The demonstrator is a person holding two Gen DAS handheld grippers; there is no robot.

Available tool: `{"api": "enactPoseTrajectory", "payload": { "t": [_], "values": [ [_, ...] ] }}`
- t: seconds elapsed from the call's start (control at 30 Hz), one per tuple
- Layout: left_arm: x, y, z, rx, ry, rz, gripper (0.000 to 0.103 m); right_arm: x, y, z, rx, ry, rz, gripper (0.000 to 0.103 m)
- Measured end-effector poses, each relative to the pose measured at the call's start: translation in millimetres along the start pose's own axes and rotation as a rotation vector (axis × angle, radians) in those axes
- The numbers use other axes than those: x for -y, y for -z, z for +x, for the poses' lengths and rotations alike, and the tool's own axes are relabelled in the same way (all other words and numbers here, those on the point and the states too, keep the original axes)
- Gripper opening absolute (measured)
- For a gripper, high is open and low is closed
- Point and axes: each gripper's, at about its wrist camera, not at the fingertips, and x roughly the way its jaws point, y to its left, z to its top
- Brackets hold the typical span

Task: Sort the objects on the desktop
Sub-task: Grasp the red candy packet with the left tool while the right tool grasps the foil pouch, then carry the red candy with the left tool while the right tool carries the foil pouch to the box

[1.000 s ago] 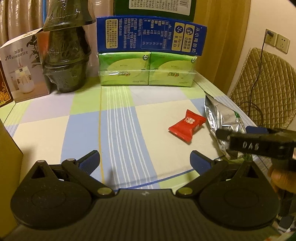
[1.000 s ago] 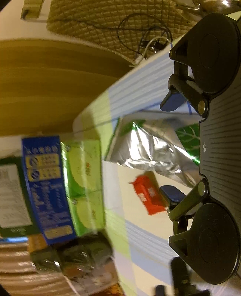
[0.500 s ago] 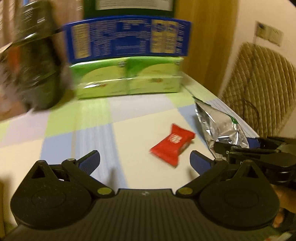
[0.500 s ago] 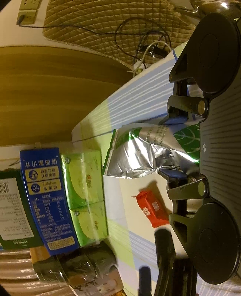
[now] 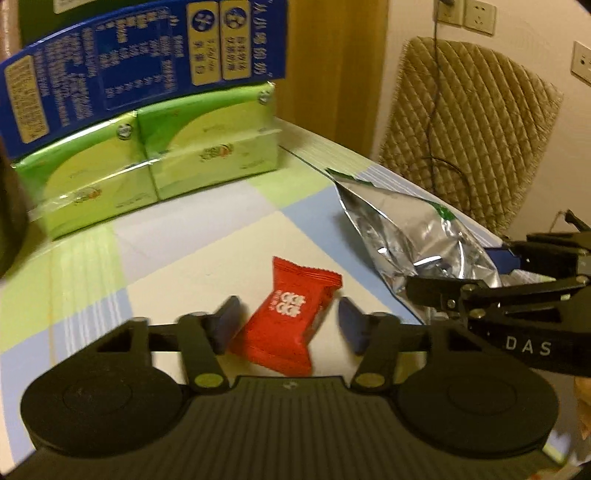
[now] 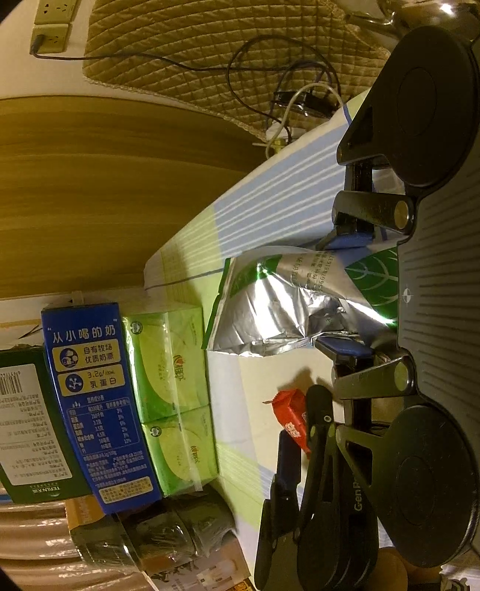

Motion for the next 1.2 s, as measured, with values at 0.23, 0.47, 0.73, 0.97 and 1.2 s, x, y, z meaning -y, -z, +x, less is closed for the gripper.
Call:
{"api": "enactPoseTrajectory", "payload": {
  "t": [0.23, 0.47, 0.73, 0.97, 1.2],
  "values": [
    [3, 9, -15, -0.016, -0.022, -0.039, 0.024, -2, 1, -1, -0.009, -0.012, -0.016, 0.045],
    [6, 41, -63, -0.056, -0.11, -0.121, 0.022, -14, 7, -12, -0.039, -0.071, -0.033, 0.043],
    [7, 70, -121, -0.067, -0.174, -0.197, 0.022, -32, 16, -42, -0.054, -0.11, -0.067, 0.043],
    [16, 86, -167, -0.062, -0.186, -0.273, 0.022, -41, 35, -104, -0.039, -0.127, -0.069, 0.043],
    [40, 100, -227, -0.056, -0.199, -0.289, 0.022, -56, 61, -174, -0.032, -0.13, -0.058, 0.043]
  ]
}}
